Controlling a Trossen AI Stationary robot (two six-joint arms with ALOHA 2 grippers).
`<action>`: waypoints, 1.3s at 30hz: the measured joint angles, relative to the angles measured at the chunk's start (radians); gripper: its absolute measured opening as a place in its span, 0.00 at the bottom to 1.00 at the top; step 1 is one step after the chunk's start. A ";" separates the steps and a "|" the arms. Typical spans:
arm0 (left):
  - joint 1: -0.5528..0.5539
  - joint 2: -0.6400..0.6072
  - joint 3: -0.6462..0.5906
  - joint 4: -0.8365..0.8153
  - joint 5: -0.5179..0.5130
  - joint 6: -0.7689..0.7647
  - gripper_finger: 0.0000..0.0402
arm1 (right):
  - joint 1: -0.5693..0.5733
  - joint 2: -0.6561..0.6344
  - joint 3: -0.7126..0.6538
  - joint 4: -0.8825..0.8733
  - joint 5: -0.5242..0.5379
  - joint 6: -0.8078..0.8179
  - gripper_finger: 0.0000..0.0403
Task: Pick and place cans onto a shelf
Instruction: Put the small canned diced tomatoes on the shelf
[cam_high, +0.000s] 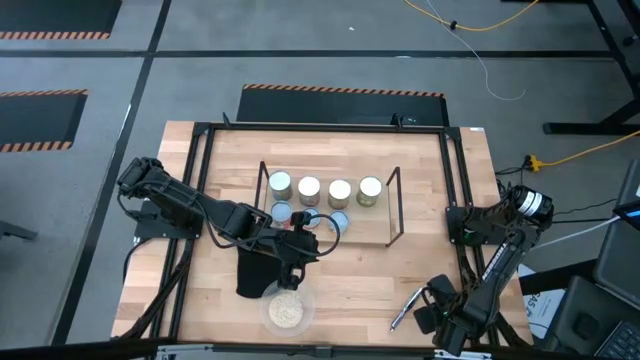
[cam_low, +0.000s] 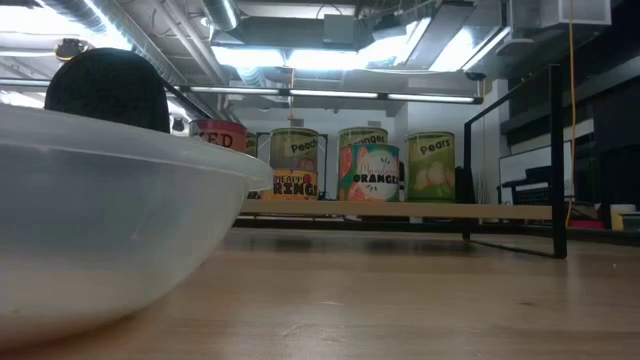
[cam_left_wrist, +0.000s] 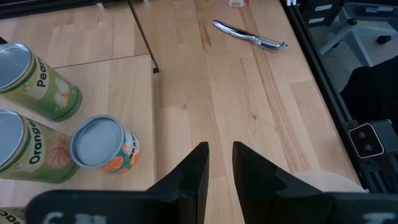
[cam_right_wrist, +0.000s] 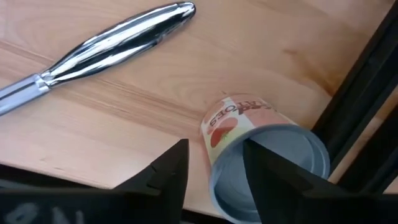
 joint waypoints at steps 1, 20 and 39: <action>0.000 0.000 0.000 0.000 0.000 0.000 0.16 | 0.000 0.000 0.000 -0.001 0.000 -0.001 0.37; -0.245 -0.156 0.000 -0.109 -0.282 -0.015 0.16 | 0.000 0.000 0.003 -0.004 0.007 -0.105 0.04; -0.451 -0.172 -0.517 0.742 -0.502 -0.003 0.16 | -0.145 0.004 0.323 -0.019 0.016 -0.939 0.05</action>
